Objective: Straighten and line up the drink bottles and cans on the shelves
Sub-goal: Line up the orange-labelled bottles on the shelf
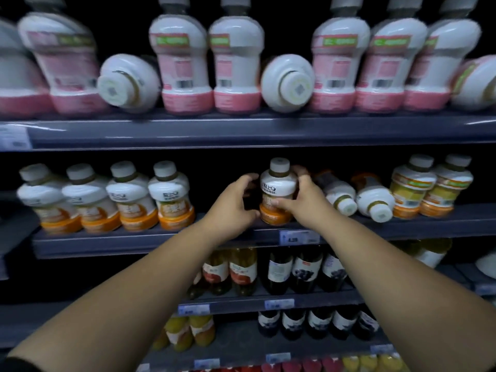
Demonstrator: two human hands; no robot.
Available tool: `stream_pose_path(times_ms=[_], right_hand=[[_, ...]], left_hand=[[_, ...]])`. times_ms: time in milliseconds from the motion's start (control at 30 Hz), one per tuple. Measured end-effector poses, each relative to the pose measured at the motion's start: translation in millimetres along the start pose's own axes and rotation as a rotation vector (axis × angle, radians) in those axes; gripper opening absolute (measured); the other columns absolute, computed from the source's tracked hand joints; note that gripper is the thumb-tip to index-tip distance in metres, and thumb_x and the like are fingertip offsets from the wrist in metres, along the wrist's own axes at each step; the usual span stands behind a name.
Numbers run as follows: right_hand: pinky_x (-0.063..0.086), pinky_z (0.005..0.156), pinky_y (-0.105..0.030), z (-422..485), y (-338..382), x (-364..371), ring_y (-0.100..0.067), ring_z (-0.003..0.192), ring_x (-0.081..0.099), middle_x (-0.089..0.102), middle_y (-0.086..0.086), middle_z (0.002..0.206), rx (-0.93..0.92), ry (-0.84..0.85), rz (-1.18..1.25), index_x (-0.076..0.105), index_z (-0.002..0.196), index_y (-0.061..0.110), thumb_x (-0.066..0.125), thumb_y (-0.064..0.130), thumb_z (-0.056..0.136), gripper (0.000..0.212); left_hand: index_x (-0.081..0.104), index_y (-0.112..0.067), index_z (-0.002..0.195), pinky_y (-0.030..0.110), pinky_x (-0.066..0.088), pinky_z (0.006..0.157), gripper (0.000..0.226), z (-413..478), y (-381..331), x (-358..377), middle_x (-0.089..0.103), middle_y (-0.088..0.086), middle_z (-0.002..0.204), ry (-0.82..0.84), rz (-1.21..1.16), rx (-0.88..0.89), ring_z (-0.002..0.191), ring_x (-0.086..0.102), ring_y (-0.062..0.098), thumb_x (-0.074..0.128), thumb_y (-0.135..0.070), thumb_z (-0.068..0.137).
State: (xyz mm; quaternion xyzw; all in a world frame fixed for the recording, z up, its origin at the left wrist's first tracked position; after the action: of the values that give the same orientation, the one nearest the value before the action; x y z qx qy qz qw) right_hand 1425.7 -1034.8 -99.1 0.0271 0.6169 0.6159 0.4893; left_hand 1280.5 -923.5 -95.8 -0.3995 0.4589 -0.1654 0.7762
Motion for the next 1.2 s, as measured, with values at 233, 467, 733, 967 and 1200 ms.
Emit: stream_pose_path(times_ms=[233,467,733,967,1200], right_hand=[[0.041,0.096,-0.030,7,35,68,-0.011,0.116,0.049,0.053,0.007,0.130,-0.016,0.117,0.080,0.031,0.147,0.027,0.085,0.022,0.077,0.089],[0.043,0.107,-0.040,11,65,114,-0.020,0.129,0.050,0.051,0.000,0.142,-0.031,0.148,0.073,0.025,0.151,0.027,0.086,0.018,0.075,0.098],[0.043,0.109,-0.045,11,70,124,-0.021,0.131,0.049,0.049,-0.001,0.144,-0.007,0.146,0.087,0.021,0.153,0.030,0.086,0.014,0.074,0.103],[0.040,0.112,-0.044,-3,56,88,-0.016,0.135,0.043,0.044,0.004,0.148,-0.039,0.165,0.058,0.023,0.150,0.044,0.090,0.026,0.068,0.107],[0.041,0.106,-0.034,-39,-9,-32,-0.018,0.127,0.046,0.047,-0.001,0.140,-0.024,-0.160,-0.200,0.044,0.143,0.029,0.078,0.023,0.084,0.069]], left_hand=[[0.060,-0.013,0.127,0.042,0.045,0.099,0.053,-70,15,-107,0.055,0.009,0.128,-0.382,0.619,0.355,0.118,0.053,0.027,0.074,-0.007,0.076],[0.047,-0.020,0.142,0.053,0.035,0.098,0.075,-71,54,-172,0.052,0.015,0.132,-0.418,0.885,0.135,0.120,0.049,0.037,0.074,-0.036,0.074],[0.013,-0.030,0.156,0.061,0.007,0.115,0.088,-67,74,-155,0.039,-0.002,0.150,-0.215,0.985,0.032,0.142,0.018,0.036,0.064,-0.044,0.086],[0.035,-0.028,0.148,0.057,0.029,0.105,0.081,-54,31,-131,0.045,0.014,0.140,-0.284,0.918,0.270,0.128,0.038,0.041,0.067,-0.039,0.074],[0.042,-0.022,0.145,0.054,0.038,0.096,0.080,-16,-23,-58,0.050,0.018,0.134,-0.246,0.847,0.373,0.116,0.046,0.043,0.070,-0.037,0.071]])
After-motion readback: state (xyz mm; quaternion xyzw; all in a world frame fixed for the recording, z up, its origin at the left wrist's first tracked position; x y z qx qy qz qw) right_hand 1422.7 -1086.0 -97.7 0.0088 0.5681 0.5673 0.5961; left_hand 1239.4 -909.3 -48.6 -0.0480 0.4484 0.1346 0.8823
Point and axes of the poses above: each hand's wrist, its own z-axis towards the middle knuckle, its own x-axis out of the palm, y = z × x, the point moved 5 cm from there along z, towards the middle knuckle
